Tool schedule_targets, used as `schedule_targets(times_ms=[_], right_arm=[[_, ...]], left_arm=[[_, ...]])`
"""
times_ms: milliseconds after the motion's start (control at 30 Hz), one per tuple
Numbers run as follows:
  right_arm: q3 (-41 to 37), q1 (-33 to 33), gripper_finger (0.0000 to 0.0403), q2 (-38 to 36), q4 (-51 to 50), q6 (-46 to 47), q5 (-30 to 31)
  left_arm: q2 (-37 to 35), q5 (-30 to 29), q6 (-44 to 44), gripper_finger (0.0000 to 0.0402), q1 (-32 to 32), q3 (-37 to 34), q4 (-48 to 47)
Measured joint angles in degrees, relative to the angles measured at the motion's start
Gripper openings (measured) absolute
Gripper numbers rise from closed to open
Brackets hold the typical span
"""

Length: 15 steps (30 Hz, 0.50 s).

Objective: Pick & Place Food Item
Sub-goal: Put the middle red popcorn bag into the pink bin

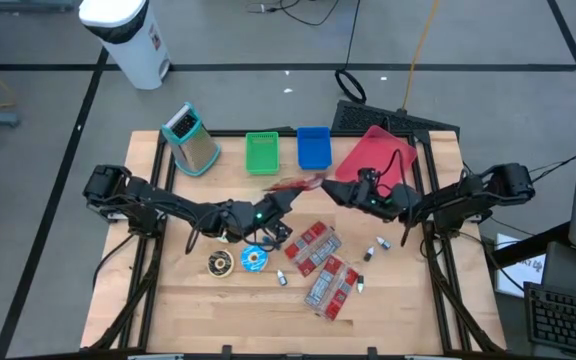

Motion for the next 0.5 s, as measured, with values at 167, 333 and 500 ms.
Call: schedule_targets(times_ms=[167,333,500], right_arm=[[0.04,-0.01,0.0213,-0.04,-0.35,0.99,-0.25],[0.04,-0.25,0.0213,-0.04,-2.90,5.02,0.49],[0.04,-0.86,0.0213,-0.04,-3.44,9.09,0.37]], left_arm=[[0.00,-0.48,1.85,0.0000,0.01,0.00,0.10],[0.00,0.15,5.99,0.0000,-0.32,0.00,-0.10],[0.02,1.32,11.61,0.0000,-1.72,0.00,-1.47]])
